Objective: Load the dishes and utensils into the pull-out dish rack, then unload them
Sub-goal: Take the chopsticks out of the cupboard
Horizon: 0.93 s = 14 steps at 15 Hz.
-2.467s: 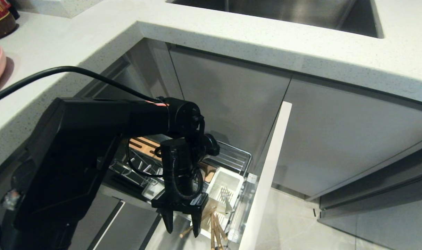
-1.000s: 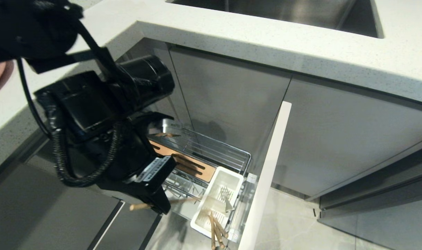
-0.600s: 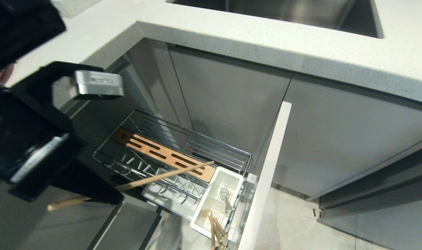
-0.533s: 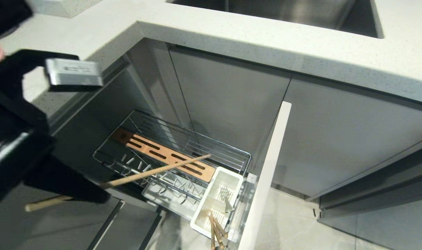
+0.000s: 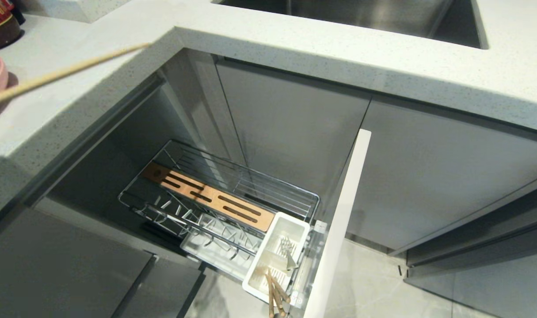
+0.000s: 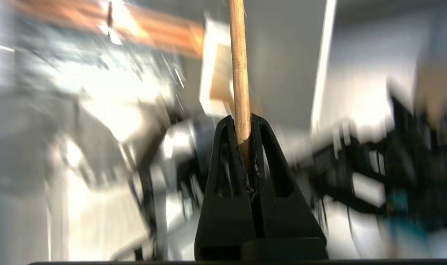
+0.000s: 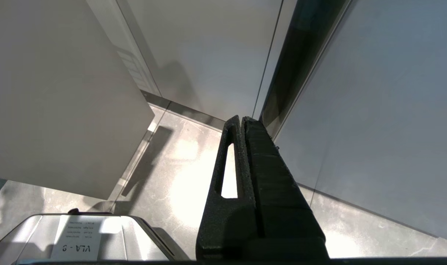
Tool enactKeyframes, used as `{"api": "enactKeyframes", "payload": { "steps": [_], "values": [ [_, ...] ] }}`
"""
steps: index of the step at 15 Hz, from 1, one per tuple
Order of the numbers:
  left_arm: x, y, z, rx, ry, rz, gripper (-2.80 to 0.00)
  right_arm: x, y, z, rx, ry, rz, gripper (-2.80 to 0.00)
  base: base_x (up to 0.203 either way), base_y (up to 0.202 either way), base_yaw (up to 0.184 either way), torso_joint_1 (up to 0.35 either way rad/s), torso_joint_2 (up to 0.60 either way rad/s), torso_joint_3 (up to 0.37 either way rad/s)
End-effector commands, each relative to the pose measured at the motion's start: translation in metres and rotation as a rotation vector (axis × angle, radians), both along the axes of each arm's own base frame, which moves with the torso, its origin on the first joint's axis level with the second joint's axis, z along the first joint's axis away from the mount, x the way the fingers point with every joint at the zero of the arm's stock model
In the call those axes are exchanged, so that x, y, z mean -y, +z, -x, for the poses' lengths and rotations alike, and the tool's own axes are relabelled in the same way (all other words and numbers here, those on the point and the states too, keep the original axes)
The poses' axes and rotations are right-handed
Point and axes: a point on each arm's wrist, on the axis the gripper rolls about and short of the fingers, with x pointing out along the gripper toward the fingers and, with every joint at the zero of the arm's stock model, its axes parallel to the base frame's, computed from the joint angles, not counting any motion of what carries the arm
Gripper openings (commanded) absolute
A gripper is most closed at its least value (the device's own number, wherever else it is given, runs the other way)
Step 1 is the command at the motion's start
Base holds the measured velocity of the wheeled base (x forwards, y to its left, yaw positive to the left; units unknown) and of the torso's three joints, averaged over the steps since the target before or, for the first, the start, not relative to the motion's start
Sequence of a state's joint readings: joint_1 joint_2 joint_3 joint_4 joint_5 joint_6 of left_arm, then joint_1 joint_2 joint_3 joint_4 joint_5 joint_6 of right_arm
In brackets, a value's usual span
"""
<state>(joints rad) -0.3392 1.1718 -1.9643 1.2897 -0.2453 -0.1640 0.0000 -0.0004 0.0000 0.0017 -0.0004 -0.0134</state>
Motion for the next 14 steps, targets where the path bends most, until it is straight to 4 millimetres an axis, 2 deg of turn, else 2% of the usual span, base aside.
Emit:
{"api": "enactKeyframes", "payload": {
  "steps": [1,4,7,10,12,14],
  "values": [
    [-0.012,0.005,0.028,0.114,0.142,0.035,-2.80,0.000,0.000,0.000,0.000,-0.001,0.000,-2.80,0.000,0.000,0.000,0.000,0.00,0.000],
    [-0.012,0.009,0.054,0.232,0.436,0.031,-2.80,0.000,0.000,0.000,0.000,0.000,0.000,-2.80,0.000,0.000,0.000,0.000,0.00,0.000],
    [0.003,0.000,0.076,0.289,0.799,-0.025,-2.80,0.000,0.000,0.000,0.000,-0.001,0.000,-2.80,0.000,0.000,0.000,0.000,0.00,0.000],
    [0.013,-0.026,0.070,0.193,1.126,-0.068,-2.80,0.000,0.000,0.000,0.000,-0.001,0.000,-2.80,0.000,0.000,0.000,0.000,0.00,0.000],
    [0.007,-0.043,0.062,0.090,1.303,-0.103,-2.80,0.000,0.000,0.000,0.000,0.000,0.000,-2.80,0.000,0.000,0.000,0.000,0.00,0.000],
    [0.000,-0.051,0.056,0.029,1.404,-0.092,-2.80,0.000,0.000,0.000,0.000,0.000,0.000,-2.80,0.000,0.000,0.000,0.000,0.00,0.000]
  ]
}}
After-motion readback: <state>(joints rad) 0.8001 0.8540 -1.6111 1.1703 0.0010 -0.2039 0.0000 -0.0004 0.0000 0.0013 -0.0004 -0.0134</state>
